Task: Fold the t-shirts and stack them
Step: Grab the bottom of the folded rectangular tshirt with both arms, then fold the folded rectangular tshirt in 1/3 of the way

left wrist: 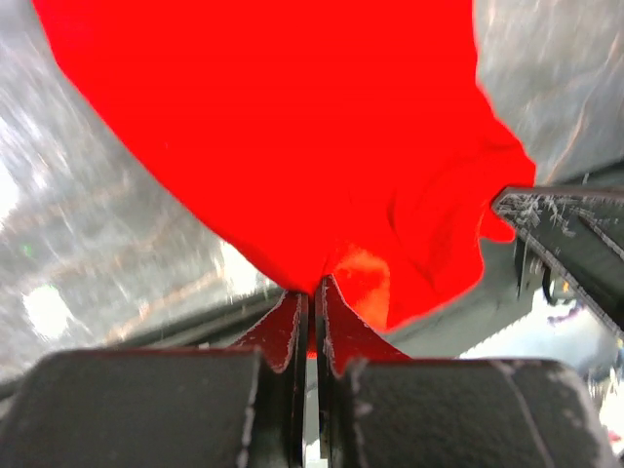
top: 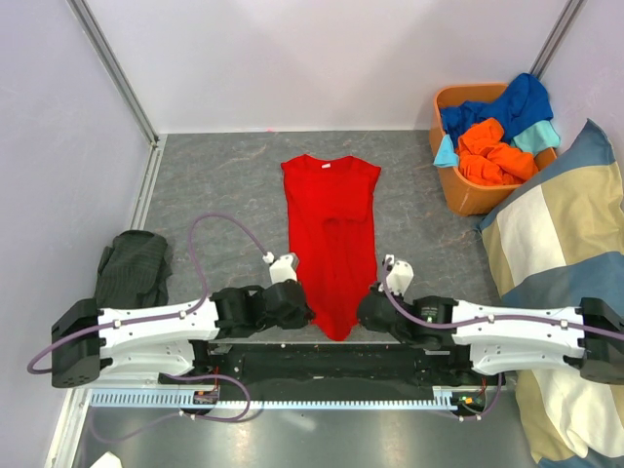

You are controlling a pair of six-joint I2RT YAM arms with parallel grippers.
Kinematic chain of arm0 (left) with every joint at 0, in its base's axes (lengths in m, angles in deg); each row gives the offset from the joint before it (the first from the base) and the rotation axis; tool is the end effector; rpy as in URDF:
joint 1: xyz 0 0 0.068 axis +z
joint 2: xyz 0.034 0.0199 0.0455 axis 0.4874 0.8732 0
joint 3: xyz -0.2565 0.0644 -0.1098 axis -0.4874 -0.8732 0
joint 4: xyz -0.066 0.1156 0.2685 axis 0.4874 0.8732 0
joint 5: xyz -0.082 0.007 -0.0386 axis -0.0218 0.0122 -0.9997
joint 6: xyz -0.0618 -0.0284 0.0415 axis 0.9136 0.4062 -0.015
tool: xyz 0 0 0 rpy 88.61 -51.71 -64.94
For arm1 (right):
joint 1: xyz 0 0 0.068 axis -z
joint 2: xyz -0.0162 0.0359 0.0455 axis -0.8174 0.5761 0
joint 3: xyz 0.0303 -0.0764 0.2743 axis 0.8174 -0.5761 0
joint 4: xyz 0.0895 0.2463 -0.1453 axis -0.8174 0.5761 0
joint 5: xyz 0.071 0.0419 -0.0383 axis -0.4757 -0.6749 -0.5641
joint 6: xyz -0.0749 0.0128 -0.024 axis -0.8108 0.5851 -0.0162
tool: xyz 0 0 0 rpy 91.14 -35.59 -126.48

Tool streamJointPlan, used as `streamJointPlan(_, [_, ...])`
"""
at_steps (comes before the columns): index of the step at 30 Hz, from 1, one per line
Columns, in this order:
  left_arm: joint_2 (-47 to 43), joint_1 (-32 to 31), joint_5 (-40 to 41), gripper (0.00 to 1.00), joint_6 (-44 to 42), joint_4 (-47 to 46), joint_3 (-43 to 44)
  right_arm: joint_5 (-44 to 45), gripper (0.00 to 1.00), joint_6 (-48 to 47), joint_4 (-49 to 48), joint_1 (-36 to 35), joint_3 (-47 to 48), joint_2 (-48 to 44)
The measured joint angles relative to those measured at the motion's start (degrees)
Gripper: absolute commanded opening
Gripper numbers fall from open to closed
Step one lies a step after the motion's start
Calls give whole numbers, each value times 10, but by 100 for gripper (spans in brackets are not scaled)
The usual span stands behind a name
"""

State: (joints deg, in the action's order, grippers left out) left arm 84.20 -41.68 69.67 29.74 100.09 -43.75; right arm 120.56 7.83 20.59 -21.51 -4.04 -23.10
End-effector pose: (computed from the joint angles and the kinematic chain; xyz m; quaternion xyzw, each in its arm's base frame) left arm 0.1030 -0.2369 0.1749 -0.0176 0.9295 -0.2710 0.2494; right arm 0.0892 0.2141 0.1821 0.0887 0.9218 0.2061 0.3161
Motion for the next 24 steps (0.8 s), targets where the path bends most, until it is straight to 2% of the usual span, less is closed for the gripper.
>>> streamJointPlan(6, [12, 71, 31, 2, -51, -14, 10, 34, 0, -70, -20, 60, 47, 63])
streamJointPlan(14, [98, 207, 24, 2, -144, -99, 23, 40, 0, -187, -84, 206, 65, 107])
streamJointPlan(24, [244, 275, -21, 2, -233, -176, 137, -28, 0, -300, -204, 336, 104, 231])
